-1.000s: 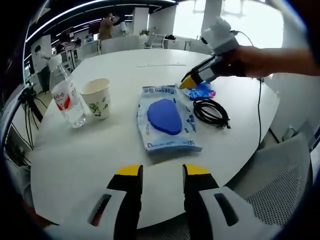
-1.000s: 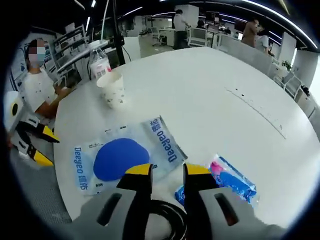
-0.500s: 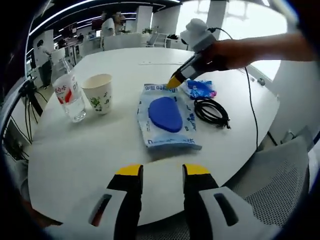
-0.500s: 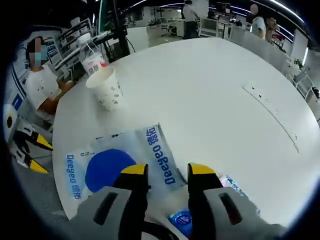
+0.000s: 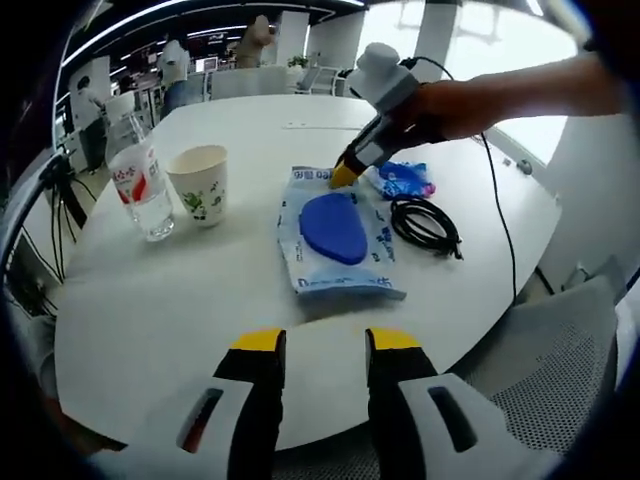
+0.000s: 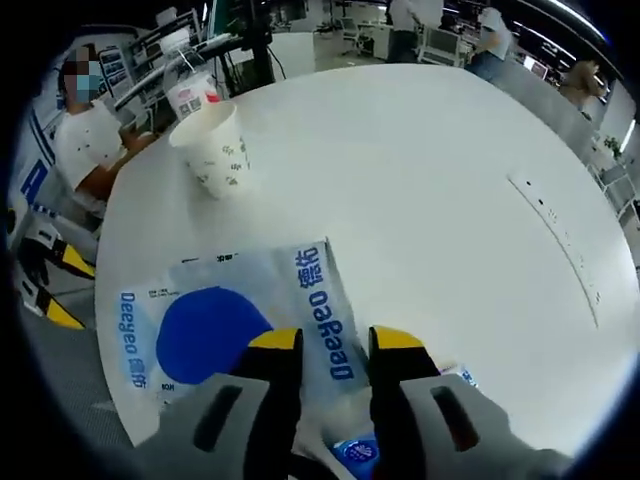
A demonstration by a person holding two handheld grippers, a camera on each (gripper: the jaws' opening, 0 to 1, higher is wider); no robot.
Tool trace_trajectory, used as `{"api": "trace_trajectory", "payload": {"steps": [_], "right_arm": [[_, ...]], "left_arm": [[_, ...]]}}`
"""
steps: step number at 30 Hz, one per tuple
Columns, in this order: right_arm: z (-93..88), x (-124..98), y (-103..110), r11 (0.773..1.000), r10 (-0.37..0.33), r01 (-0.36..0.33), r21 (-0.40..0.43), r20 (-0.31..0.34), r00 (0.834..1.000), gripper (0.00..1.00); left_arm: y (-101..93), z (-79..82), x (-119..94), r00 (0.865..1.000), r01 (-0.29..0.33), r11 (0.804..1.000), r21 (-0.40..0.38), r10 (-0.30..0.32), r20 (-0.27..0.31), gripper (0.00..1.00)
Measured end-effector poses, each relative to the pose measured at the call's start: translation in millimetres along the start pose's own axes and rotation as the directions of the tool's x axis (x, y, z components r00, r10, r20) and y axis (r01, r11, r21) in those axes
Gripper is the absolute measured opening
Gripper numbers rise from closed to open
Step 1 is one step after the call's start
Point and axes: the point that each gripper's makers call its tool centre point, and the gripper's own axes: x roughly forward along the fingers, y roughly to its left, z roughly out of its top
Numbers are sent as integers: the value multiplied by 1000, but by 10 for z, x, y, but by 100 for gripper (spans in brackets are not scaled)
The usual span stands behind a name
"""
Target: Arrange the tabletop items into an orderly group along one side of the table until the central work area is clear of visible clutter.
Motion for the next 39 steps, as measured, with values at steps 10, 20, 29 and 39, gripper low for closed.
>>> {"api": "trace_trajectory", "payload": {"steps": [10,20,29,39], "right_arm": [[-15,-72,66,998,-25,25,-52,-10,1000,7],[-17,-182,183,997,-11,11,-75,-9,1000,0],[16,-400,225,998,-39,41,-57,30,999,0],[-34,-661,298,997,-74,75,-20,53,996,0]], "left_arm": [[3,5,2,1000,-3,1000,-3,3,4,30],[3,6,3,1000,-4,1000,-9,4,8,30],[-19,5,12,1000,8,1000,-10,-8,6,30],[-3,-31,19,1000,8,999,-37,-8,-6,30]]}}
